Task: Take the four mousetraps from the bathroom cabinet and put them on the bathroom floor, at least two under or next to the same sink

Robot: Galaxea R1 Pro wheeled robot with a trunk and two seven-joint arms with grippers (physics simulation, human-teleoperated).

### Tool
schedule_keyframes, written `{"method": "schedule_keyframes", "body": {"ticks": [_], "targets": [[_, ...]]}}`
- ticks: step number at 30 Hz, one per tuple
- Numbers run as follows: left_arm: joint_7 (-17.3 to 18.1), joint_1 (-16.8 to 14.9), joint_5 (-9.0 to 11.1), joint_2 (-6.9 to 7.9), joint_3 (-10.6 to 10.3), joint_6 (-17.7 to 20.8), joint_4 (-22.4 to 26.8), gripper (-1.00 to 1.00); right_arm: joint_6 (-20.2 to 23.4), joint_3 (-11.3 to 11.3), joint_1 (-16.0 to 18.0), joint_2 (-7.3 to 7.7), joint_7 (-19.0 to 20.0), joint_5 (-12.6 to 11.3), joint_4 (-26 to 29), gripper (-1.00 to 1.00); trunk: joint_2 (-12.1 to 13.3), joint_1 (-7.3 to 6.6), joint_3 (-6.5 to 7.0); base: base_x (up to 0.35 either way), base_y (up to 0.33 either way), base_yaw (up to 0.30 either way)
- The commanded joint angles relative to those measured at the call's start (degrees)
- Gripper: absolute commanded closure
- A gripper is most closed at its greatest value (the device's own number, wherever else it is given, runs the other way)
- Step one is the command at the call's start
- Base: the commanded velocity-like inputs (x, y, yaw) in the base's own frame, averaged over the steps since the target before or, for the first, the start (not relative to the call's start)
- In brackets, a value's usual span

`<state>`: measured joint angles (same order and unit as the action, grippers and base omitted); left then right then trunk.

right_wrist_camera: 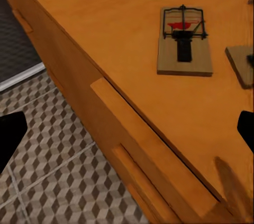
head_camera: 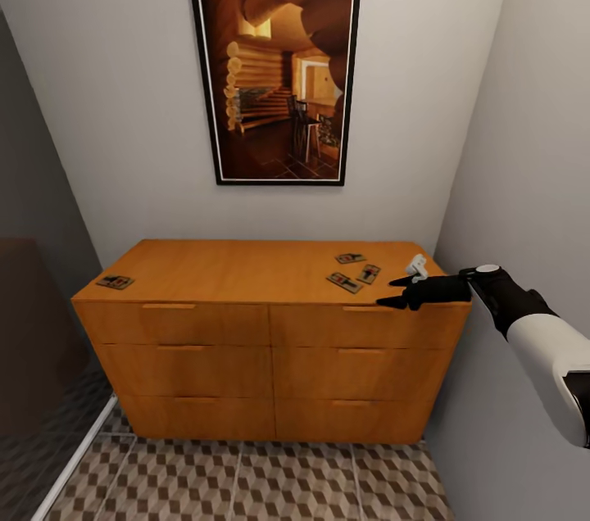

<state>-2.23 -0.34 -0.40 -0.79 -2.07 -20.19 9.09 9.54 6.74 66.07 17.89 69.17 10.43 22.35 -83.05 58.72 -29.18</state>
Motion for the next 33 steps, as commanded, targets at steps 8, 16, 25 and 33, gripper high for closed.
{"method": "schedule_keyframes", "body": {"ticks": [8,16,25,33], "targets": [[-0.23,-0.01,-0.04,0.0,-0.21,-0.2,-0.04,-1.0,0.64,0.03,0.02,0.0,3.06,0.03,0.21,-1.0,-0.03,0.01,-0.06,0.063,-0.068,0.0],[-0.23,-0.01,-0.04,0.01,-0.21,-0.2,-0.04,-1.0,0.65,0.03,0.0,-0.04,3.75,0.03,0.23,-1.0,-0.03,0.01,-0.06,0.008,-0.009,0.0],[-0.23,-0.02,-0.04,0.05,-0.21,-0.2,-0.04,-1.0,0.65,0.03,0.01,-0.05,3.8,0.03,0.23,-1.0,-0.03,0.01,-0.06,0.001,-0.001,0.0],[-0.23,-0.01,-0.04,0.09,-0.21,-0.2,-0.04,-1.0,0.57,0.03,0.02,-0.09,3.7,0.1,0.11,-1.0,-0.03,0.01,-0.06,0.032,0.0,0.0]]}}
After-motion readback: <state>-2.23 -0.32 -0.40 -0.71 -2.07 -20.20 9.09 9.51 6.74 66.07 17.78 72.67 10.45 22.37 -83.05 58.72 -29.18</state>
